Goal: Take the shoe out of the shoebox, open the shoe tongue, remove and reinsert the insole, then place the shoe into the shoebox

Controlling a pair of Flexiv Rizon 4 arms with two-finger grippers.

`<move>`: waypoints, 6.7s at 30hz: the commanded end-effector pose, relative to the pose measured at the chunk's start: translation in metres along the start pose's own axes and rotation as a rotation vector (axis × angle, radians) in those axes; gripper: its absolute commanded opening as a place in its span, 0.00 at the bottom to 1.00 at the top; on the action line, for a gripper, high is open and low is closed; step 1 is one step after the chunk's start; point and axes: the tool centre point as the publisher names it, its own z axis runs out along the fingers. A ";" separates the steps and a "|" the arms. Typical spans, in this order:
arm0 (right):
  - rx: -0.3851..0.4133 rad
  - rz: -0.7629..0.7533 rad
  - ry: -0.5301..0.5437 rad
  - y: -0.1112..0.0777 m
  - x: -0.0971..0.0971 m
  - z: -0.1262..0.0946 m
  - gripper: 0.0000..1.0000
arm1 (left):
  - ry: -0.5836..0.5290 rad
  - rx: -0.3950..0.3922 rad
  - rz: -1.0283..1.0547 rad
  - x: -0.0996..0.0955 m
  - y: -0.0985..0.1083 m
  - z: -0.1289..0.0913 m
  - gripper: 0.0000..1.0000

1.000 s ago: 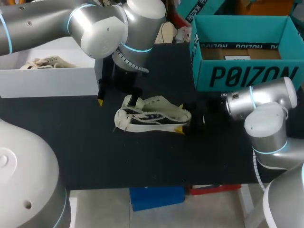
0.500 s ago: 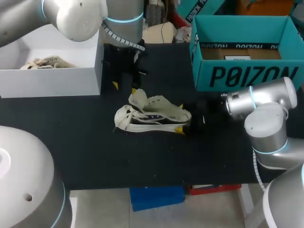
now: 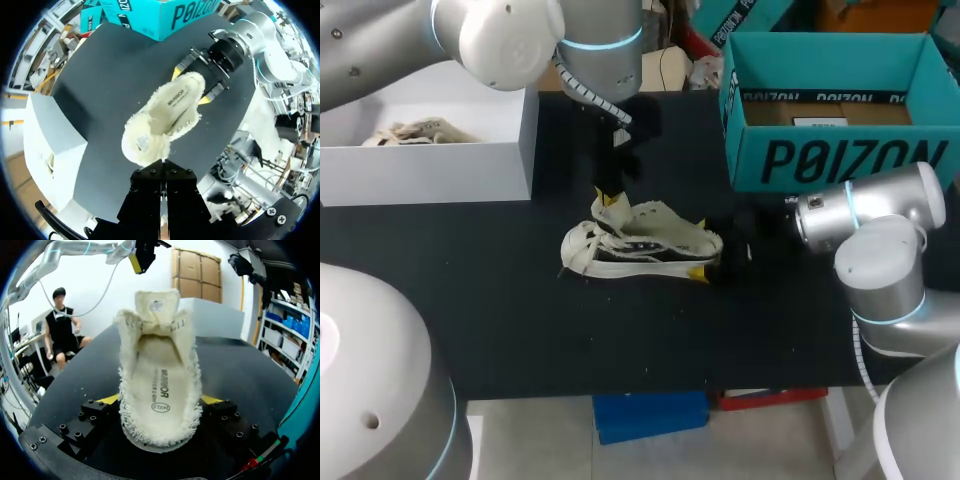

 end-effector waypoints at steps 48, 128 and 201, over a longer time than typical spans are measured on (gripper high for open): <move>0.001 0.001 -0.001 -0.002 0.000 0.003 0.00 | 0.259 -0.023 0.847 0.005 -0.071 0.104 0.00; 0.001 0.001 -0.001 -0.002 0.000 0.003 0.00 | -0.314 -0.205 0.749 -0.001 -0.046 0.205 0.64; 0.001 0.001 -0.001 -0.002 0.000 0.003 0.00 | -0.170 0.181 0.750 -0.014 -0.085 0.118 0.00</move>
